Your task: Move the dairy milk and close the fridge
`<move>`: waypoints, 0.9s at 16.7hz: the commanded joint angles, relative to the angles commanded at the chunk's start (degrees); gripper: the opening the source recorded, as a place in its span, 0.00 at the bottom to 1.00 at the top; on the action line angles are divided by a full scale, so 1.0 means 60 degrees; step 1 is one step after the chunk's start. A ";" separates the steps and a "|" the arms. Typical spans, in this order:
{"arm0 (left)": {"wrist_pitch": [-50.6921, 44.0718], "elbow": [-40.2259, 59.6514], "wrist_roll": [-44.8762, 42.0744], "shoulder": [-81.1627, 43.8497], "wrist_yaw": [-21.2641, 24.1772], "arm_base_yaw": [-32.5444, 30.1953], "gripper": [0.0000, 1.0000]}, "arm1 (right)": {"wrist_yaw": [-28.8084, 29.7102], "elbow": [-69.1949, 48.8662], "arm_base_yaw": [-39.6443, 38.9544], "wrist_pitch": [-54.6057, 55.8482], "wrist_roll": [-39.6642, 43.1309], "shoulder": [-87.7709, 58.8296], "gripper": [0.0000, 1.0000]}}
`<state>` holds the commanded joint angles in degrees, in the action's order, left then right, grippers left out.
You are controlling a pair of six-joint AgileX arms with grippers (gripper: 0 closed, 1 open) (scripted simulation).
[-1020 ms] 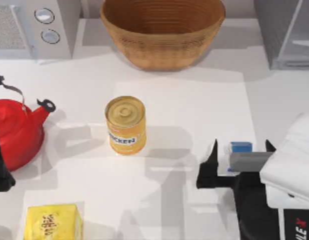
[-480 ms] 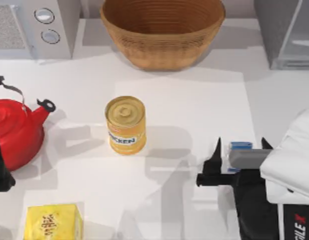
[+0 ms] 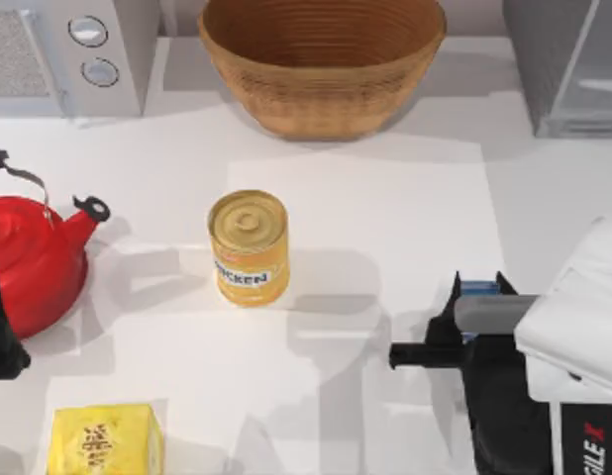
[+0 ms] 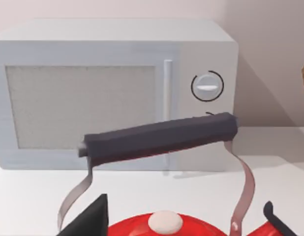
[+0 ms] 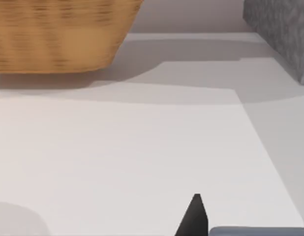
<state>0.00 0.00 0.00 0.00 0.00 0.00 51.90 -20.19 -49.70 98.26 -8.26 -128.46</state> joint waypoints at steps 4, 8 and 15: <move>0.0000 0.0000 0.0000 0.0000 0.0000 0.0000 1.00 | 0.0000 0.0000 0.0000 0.0000 0.0000 0.0000 0.00; 0.0000 0.0000 0.0000 0.0000 0.0000 0.0000 1.00 | 0.0000 0.0000 0.0000 0.0000 0.0000 0.0000 0.00; 0.0000 0.0000 0.0000 0.0000 0.0000 0.0000 1.00 | -0.0005 0.0127 0.0013 -0.0776 -0.0028 0.0875 0.00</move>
<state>0.00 0.00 0.00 0.00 0.00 0.00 51.87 -19.43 -49.62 93.60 -8.43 -123.22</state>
